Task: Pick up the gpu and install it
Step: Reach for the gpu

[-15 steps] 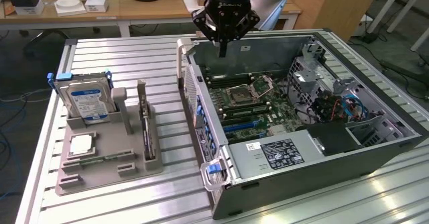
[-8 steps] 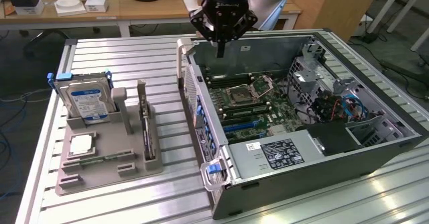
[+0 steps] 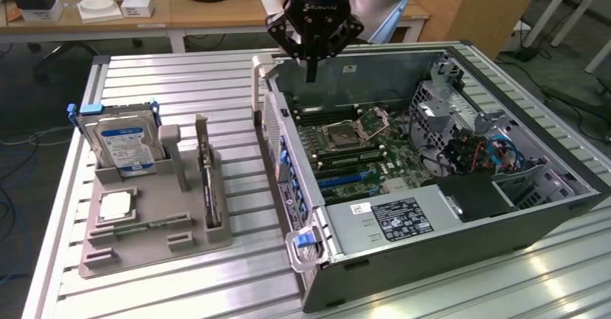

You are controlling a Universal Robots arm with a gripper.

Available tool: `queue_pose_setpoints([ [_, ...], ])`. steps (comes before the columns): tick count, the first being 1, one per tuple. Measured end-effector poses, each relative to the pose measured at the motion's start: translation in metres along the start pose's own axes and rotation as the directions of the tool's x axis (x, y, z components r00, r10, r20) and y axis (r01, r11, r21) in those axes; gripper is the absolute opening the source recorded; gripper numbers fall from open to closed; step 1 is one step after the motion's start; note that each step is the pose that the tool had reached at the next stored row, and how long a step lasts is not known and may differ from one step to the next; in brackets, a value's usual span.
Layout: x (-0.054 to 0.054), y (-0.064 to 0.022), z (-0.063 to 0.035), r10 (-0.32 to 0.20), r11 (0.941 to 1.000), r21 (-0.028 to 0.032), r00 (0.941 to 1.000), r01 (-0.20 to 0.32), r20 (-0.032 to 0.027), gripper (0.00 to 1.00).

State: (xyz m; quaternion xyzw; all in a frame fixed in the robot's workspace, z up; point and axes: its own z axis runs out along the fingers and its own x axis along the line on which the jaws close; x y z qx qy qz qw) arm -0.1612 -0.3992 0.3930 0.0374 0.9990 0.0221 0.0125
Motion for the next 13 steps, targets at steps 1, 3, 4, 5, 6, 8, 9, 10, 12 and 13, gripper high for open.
queue_pose_setpoints([
  [1,0.0006,0.0,0.0,0.0,1.0,0.0,1.0,0.0,-0.0001,0.1],
  [3,0.0017,-0.0002,0.0,0.0,1.0,0.0,1.0,0.0,0.0,0.1],
  [4,0.0022,-0.0002,0.0,0.0,1.0,0.0,1.0,0.0,-0.0001,0.1],
  [5,0.0028,-0.0002,0.0,0.0,1.0,0.0,1.0,0.0,-0.0001,0.1],
  [6,0.0034,-0.0003,0.0,0.0,1.0,0.0,1.0,0.0,-0.0001,0.1],
  [8,0.0044,-0.0004,-0.0001,0.0,1.0,0.0,1.0,0.0,-0.0001,0.1],
  [9,0.0049,-0.0004,0.0,0.0,1.0,0.0,1.0,0.0,-0.0001,0.1],
  [10,0.0054,-0.0005,0.0,0.0,1.0,-0.0001,1.0,0.0,0.0,0.1],
  [12,0.0064,-0.0005,-0.0001,0.0,1.0,0.0,1.0,0.0,-0.0001,0.1],
  [13,0.0069,-0.0006,0.0,0.0,1.0,0.0,1.0,0.0,0.0,0.1],
])
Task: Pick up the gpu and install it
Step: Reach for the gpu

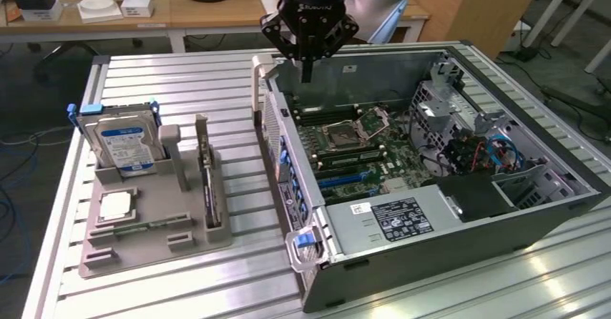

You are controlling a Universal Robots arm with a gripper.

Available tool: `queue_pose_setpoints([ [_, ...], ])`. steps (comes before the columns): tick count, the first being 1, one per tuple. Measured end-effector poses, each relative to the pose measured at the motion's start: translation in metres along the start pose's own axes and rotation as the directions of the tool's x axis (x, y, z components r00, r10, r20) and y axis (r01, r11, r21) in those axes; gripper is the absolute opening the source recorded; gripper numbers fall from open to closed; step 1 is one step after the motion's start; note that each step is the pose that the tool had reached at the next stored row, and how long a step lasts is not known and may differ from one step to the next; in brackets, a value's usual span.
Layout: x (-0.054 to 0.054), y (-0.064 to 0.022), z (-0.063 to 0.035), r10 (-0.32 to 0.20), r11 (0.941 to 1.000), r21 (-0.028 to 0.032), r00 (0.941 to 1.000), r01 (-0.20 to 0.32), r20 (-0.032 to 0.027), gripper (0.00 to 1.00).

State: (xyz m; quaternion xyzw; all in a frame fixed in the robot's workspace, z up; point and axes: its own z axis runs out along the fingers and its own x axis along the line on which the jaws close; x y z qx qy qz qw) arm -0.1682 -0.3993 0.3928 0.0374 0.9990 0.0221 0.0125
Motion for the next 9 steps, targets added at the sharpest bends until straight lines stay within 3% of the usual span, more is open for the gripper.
queue_pose_setpoints([
  [9,0.0035,-0.0003,0.0,0.0,1.0,0.0,1.0,0.0,0.0,0.1],
])
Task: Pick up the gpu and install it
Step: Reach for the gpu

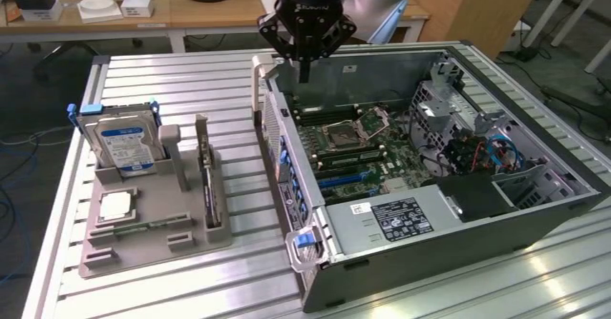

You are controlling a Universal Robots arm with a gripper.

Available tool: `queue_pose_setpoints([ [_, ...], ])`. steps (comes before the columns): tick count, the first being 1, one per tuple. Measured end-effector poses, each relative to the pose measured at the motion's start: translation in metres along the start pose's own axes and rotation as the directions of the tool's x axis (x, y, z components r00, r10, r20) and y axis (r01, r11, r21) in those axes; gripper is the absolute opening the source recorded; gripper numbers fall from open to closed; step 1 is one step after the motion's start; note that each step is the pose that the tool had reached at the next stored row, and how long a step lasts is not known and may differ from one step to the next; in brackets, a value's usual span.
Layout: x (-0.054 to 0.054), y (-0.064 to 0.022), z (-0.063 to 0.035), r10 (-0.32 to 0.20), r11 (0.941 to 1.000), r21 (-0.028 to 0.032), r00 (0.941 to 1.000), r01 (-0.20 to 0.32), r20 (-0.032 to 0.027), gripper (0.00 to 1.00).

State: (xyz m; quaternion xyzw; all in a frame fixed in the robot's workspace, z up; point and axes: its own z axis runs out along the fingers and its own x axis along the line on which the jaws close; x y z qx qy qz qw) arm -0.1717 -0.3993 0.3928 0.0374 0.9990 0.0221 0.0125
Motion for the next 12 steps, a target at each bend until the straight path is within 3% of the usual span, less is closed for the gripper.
queue_pose_setpoints([
  [12,0.0048,-0.0004,0.0,0.0,1.0,0.0,1.0,0.0,0.0,0.1],
])
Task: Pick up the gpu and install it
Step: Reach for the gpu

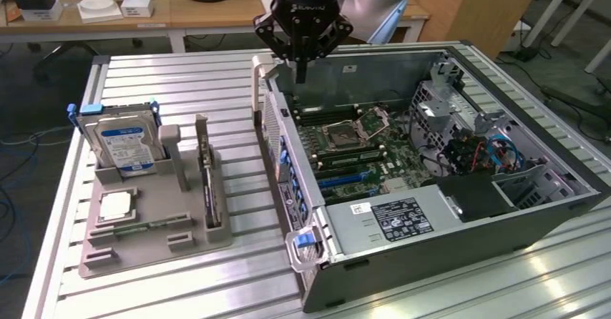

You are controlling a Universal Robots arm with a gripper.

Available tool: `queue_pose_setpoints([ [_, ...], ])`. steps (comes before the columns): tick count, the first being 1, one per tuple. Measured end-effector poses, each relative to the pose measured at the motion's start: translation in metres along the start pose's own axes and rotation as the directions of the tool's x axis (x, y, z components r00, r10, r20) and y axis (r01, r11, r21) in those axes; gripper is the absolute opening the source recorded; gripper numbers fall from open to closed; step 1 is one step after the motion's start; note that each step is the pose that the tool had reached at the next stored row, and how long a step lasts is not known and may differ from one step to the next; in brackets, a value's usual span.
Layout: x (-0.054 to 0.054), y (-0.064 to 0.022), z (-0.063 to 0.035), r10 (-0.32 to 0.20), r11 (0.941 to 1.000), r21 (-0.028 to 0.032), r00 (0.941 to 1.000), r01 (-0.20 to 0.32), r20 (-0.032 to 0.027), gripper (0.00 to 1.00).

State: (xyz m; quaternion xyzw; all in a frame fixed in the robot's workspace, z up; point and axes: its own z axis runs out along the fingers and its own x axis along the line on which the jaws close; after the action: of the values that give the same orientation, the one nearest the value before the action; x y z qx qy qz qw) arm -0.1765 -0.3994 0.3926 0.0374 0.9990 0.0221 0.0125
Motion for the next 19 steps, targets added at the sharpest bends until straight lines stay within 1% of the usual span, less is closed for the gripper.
queue_pose_setpoints([
  [19,0.0078,-0.0007,0.0001,0.0,1.0,0.0,1.0,0.0,0.0,0.1],
])
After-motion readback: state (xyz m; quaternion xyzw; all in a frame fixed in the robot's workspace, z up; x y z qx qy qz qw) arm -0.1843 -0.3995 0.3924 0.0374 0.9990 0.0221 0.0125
